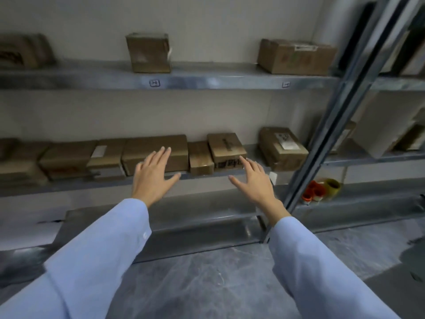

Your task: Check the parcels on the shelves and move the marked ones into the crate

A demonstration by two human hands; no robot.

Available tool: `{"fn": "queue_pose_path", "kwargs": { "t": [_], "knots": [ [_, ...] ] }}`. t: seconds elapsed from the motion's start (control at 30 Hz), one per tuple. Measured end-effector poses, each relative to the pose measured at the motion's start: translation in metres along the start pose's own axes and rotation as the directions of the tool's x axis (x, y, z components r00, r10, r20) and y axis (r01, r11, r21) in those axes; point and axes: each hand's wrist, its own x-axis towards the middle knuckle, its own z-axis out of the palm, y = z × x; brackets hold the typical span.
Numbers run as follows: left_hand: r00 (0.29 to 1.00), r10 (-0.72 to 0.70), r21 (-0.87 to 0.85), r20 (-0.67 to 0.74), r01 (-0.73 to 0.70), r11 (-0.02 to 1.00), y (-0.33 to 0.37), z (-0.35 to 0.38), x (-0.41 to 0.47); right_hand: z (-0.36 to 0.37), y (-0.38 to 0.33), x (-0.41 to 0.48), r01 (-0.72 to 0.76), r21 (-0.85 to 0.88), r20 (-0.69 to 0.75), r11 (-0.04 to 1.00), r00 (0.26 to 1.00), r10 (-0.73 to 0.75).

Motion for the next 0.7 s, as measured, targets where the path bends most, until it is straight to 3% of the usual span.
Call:
{"fn": "queue_pose_path", "kwargs": {
  "t": [0.33, 0.7],
  "knots": [
    [0.999, -0.028, -0.017, -0.024, 0.028, 0.999, 0.011, 0.025, 0.079, -0.005, 0.027, 0.098, -0.004, -0.062, 0.029, 0.998, 1.000, 0.006],
    [0.981, -0.154, -0.073, 0.117, 0.163, 0.984, 0.069, 0.131, 0.150, 0.026, 0.112, 0.213, 0.035, 0.022, 0.284, 0.999, 0.958, -0.040]
  ]
}}
